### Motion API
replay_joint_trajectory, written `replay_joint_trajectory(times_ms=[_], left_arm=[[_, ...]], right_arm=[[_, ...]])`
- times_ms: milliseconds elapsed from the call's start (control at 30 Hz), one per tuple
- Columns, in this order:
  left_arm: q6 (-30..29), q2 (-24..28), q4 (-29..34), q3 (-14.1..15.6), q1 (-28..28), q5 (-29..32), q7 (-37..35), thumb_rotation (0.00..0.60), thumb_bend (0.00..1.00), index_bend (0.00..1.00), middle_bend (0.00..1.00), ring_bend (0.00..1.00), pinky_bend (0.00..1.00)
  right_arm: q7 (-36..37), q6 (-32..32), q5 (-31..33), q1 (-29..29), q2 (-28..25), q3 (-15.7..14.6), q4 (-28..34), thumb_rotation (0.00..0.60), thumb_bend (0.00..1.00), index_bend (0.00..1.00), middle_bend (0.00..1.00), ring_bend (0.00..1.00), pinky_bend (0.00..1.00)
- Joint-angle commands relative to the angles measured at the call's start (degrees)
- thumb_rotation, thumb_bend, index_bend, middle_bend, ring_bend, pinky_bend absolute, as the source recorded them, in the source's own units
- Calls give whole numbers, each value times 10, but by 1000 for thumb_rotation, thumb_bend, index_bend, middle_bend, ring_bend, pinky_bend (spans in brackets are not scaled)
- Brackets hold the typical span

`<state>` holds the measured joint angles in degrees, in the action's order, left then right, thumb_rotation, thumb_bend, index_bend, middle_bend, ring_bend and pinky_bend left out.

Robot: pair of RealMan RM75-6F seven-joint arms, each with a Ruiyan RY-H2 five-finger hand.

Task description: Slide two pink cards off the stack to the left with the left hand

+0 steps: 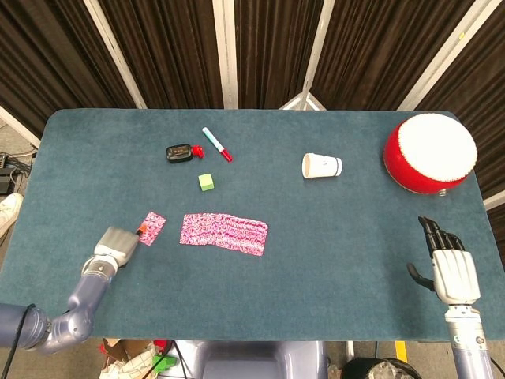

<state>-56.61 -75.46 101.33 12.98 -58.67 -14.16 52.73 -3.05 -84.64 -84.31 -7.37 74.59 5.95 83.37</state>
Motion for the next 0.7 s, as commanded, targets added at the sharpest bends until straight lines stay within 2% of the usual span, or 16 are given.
replay_joint_trajectory(times_ms=[33, 267, 500, 700], left_arm=[[4, 10, -8, 8, 13, -6, -12, 600, 929, 82, 863, 824, 748], [5, 33, 0, 10, 27, -38, -34, 600, 929, 61, 863, 824, 748], [0, 69, 40, -13, 37, -104, -74, 600, 931, 48, 863, 827, 749], [-15, 100, 89, -27, 36, -133, -83, 600, 936, 47, 863, 827, 749]], right_arm=[[-3, 1, 0, -1, 1, 0, 0, 600, 284, 14, 150, 228, 238], [-11, 2, -1, -2, 3, -1, 1, 600, 285, 14, 150, 228, 238], [-16, 5, 1, -3, 6, -1, -2, 600, 284, 14, 150, 228, 238], [-13, 8, 6, -4, 7, 1, -5, 600, 284, 14, 150, 228, 238]])
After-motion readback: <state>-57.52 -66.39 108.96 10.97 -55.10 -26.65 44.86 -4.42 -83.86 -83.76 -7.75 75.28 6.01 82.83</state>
